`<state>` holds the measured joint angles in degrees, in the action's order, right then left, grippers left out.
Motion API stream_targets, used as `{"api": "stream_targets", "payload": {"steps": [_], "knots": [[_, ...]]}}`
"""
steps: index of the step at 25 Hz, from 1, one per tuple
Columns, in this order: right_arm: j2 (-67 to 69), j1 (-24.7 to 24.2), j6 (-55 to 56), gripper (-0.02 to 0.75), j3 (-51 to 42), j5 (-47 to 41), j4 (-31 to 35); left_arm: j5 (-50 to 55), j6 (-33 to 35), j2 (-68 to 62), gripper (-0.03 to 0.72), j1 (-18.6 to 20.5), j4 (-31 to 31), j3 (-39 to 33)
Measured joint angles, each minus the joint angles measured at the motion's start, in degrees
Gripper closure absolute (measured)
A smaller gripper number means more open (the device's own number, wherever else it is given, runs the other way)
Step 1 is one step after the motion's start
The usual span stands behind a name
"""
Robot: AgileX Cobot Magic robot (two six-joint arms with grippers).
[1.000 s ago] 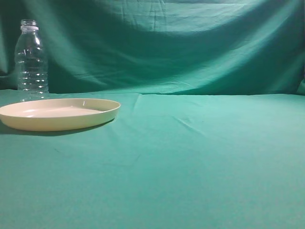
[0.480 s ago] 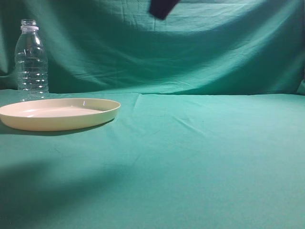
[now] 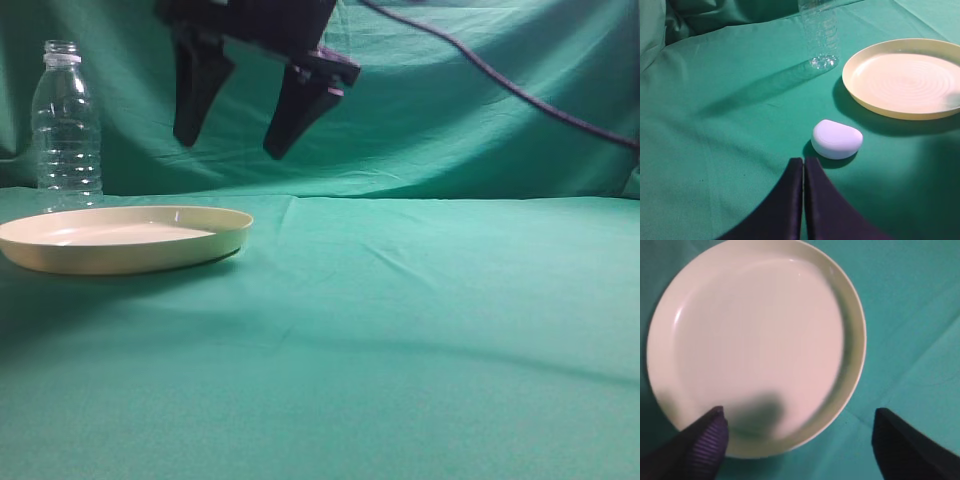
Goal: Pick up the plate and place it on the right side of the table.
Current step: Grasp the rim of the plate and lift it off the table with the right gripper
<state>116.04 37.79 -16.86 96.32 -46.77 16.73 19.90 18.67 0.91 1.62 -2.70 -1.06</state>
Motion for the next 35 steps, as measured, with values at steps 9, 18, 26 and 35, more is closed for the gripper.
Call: {"api": "stream_targets", "payload": {"steps": [9,18,26,35], "knots": [[8.27,0.0,0.39,0.25,1.94,6.73,0.13,0.0,0.0,0.0,0.688,0.0,0.0,0.0],[12.3,0.0,0.39,0.25,2.39,12.94,-0.96,0.0,0.0,0.0,0.688,0.0,0.0,0.0],[13.89,0.0,0.39,0.403,2.51,14.39,-2.01,0.0,0.0,0.0,0.688,0.0,0.0,0.0],[14.1,0.0,3.01,0.738,6.01,13.4,-2.42,0.0,0.0,0.0,0.688,0.0,0.0,0.0]]}}
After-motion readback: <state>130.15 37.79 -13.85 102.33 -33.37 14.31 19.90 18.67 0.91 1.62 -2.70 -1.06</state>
